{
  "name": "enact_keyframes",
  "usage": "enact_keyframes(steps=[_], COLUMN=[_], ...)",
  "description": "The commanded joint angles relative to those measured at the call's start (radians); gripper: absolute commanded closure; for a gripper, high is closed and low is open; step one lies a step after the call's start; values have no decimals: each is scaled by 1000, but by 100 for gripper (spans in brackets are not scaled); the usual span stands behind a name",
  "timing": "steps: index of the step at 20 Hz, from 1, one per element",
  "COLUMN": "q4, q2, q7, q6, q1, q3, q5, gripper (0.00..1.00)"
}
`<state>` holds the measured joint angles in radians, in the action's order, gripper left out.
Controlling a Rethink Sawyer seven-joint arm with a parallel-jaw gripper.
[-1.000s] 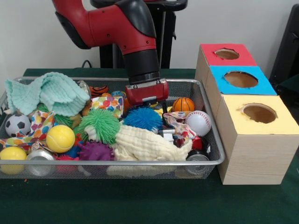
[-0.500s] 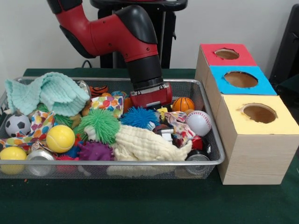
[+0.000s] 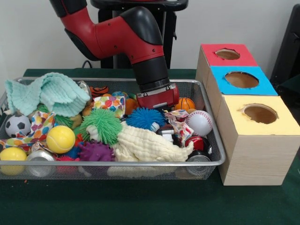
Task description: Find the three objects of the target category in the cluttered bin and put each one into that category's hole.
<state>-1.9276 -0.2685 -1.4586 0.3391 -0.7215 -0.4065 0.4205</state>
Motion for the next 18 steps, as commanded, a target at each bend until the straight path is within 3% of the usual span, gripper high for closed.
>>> enact_keyframes(steps=[1,9,18], q4=[18,-33,-91], q2=[67,-27,-218], q7=[-172,-157,-127], q6=[-206,-334,-579], q1=[18,15,89], q3=[-86,-98,-2], q5=[-52,-119,-208], gripper=[100,100,100])
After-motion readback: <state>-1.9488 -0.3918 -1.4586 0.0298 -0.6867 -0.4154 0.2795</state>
